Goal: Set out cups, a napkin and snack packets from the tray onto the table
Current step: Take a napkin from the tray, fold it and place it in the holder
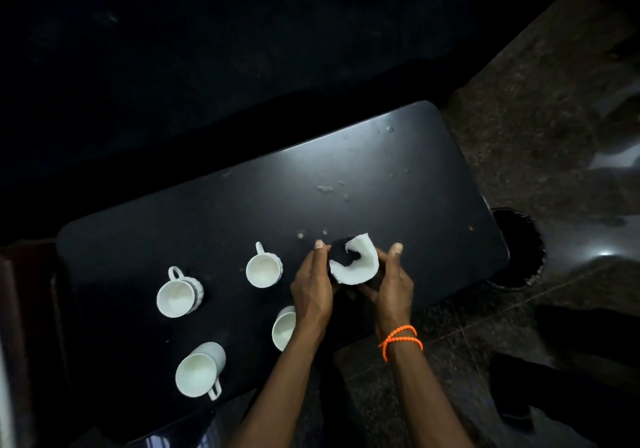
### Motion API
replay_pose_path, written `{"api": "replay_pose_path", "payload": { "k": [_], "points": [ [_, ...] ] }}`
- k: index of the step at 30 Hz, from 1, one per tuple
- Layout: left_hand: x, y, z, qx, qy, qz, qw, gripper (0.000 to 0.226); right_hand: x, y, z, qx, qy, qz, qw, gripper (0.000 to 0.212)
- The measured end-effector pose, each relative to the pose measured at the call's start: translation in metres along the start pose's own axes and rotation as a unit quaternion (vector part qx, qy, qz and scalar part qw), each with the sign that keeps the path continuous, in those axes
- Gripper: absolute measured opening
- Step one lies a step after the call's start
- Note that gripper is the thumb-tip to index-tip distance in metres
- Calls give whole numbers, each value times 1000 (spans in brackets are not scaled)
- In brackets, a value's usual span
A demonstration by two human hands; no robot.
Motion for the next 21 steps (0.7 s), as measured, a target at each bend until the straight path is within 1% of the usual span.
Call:
{"api": "replay_pose_path", "payload": {
  "k": [5,8,10,11,14,16,18,21],
  "points": [
    [-5,2,-5,-29,16,3,999,59,1,6,6,-34,-4,30,999,59],
    [-7,1,0,7,1,0,1000,59,3,8,5,-52,-11,43,998,62],
    [-9,4,5,25,-8,9,1000,55,3,11,4,-68,-13,52,996,65],
    [-9,5,7,36,-14,16,999,52,1,13,2,-74,-8,68,995,67],
    [-12,9,21,77,-39,35,996,48,-9,25,-21,-122,58,167,977,74],
    [-14,10,31,53,-53,25,997,47,-16,26,-44,-143,119,205,961,77],
    [-15,15,42,23,-64,16,998,45,-22,16,-71,-153,184,204,949,73],
    [-17,32,61,-15,-78,19,997,37,-34,-19,-111,-201,275,181,923,64]
  ]
}}
Point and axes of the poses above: each hand's wrist, its own x-axis towards the middle knuckle, its own y-axis out of the back of the hand, z = x × y, the point moved 9 cm from there along x, towards the middle knuckle, and after that the axes turned 8 degrees about -z, right-handed, at the moved point
